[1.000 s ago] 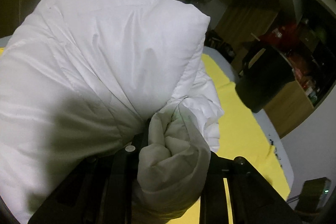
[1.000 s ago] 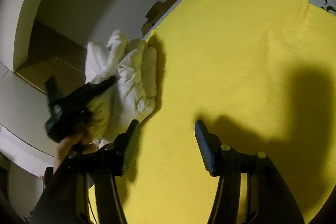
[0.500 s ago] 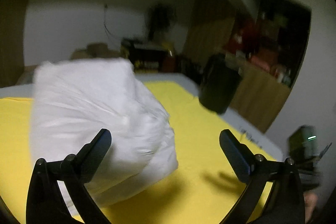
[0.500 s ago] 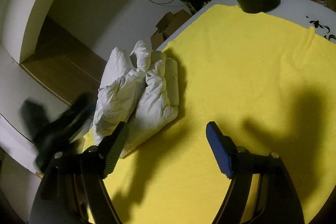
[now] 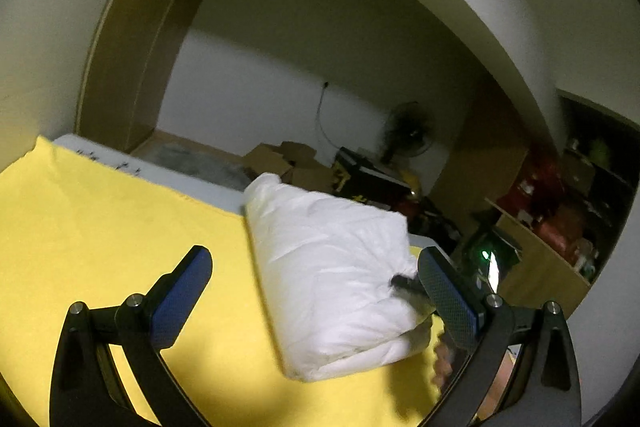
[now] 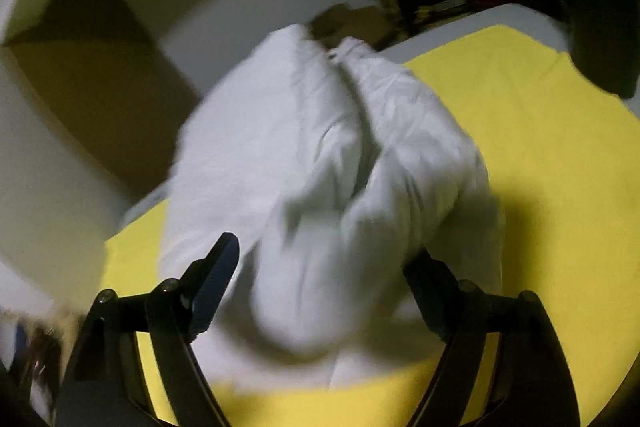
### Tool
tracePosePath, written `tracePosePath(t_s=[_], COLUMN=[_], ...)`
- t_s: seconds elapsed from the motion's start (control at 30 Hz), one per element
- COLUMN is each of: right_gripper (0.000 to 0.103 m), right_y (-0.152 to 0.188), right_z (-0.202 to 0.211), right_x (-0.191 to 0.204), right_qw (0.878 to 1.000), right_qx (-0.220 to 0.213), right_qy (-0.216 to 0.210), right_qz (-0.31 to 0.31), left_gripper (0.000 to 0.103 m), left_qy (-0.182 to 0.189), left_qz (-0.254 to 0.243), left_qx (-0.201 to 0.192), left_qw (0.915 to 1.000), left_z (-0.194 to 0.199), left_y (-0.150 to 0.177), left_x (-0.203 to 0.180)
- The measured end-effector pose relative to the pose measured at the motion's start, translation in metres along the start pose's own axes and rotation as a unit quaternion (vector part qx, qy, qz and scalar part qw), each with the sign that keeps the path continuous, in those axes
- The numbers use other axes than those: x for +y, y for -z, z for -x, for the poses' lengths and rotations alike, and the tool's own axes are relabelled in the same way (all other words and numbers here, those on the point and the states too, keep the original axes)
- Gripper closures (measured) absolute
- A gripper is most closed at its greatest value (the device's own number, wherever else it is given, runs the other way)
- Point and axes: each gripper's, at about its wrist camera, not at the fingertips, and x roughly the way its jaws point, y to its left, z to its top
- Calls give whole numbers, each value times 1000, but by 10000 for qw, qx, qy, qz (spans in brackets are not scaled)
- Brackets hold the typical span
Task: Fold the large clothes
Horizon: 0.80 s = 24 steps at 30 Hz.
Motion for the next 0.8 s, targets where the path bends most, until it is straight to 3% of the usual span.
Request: tracePosePath(t_s=[0.03,0.07,0.13,0.27,0.33,0.4,0.43,0.53,0.63,0.8], right_gripper=[57,68,77,78,76,76,77,78,78,78], right_y=[-6,-11,-13,10,26,40,44,47,42,33], right_z=[-7,-10,0,33,9,-25,-36,-49,-50,-53], right_x=[-2,-6,-14,-52,-86,-124,-138,-158,-151,-137], right_qw=[9999,9996,9982,9794,9725,9448,9321,9127,9252,9437], right_qx=[-38,-73,-216,-1106,-716,-250,-185,-29,-6,-66], right_qy=[98,-27,-350,-1437,-1540,-2180,-2481,-2903,-2802,-2550], right_qz=[-125,-267,-433,-884,-1595,-2434,-2630,-2877,-2558,-2104], left_gripper=[0,0,0,0,0,0,0,0,0,0], left_qy=[4,9,39,-1,-30,-58,-91,-342,-763,-1284], left_qz=[47,78,154,306,382,413,367,57,-521,-872], left_qx=[22,45,86,128,268,458,580,871,1030,1320], left_qw=[10000,10000,9998,9995,9989,9981,9976,9956,9904,9790], left_z=[3,4,7,-8,-24,-46,-58,-97,-149,-254], left_y=[1,3,5,9,9,11,11,5,-7,-18], left_x=[6,8,16,25,26,21,16,-3,-32,-59])
